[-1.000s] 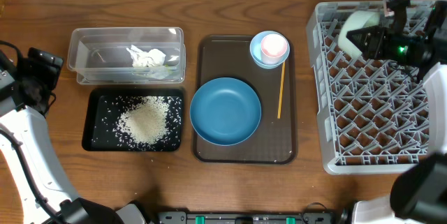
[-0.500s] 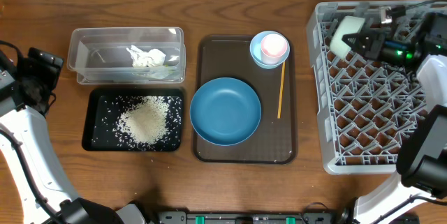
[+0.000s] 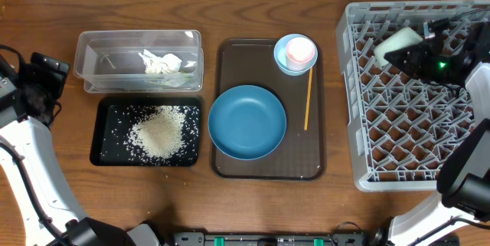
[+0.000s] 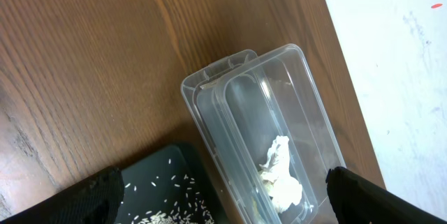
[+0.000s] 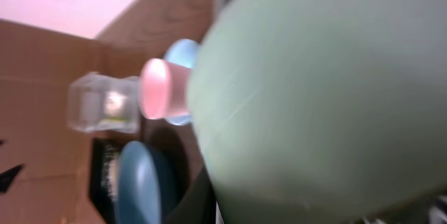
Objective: Sort waste into correct bins and load items into the dishwasher rack
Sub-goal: 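Carry the mint bowl into the dish rack and release it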
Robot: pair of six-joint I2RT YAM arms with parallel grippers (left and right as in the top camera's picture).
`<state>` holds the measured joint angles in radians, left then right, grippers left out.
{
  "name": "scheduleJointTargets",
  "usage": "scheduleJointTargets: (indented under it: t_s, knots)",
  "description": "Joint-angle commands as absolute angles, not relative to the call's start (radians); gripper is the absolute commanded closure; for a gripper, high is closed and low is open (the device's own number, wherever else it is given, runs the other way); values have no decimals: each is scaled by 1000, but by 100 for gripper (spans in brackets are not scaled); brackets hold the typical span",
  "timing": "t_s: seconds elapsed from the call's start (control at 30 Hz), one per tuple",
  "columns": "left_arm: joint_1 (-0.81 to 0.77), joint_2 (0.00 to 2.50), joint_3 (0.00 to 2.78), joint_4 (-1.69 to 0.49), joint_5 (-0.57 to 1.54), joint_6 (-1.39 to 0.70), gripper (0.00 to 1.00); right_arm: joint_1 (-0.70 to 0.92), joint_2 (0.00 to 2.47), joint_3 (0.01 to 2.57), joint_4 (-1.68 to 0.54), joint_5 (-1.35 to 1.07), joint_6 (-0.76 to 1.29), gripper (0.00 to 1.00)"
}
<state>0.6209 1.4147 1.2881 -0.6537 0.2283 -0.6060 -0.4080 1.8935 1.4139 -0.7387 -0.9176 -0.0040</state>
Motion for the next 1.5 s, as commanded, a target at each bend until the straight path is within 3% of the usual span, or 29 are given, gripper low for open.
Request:
scheduleJointTargets:
  t_s: [0.0,0.2,0.3,0.4,0.7,0.83,0.93,1.2,1.47]
  knots:
    - [624,1418,1287,-654,215,-607,5,-431,1901,1405,-761,-753,51,91]
    - [624,1418,1287,-654,215,-607,5,-458,1831,1406,-811,-671,63,81]
    - [624,1418,1287,-654,215,-607,5,-464,1759,1406,-850,-553,108,69]
    - [624,1418,1287,-654,215,-607,5,-463,1680,1406,-906,-383,165,67]
    - [624,1418,1287,-654,215,-607,5,-450,1512,1406,-952,-352,197,67]
    - [624,1418,1287,-654,215,-607,5,-421,1518,1400,-837,-340,197,86]
    - [624,1418,1287,-654,215,-607,5,-400,1552,1391,-696,-336,199,91]
    - [624,1418,1287,-654,215,-607,5,-347,1749,1391,-398,-261,277,83]
    - [624,1418,1287,-654,215,-607,5,-335,1865,1391,-407,-262,276,87]
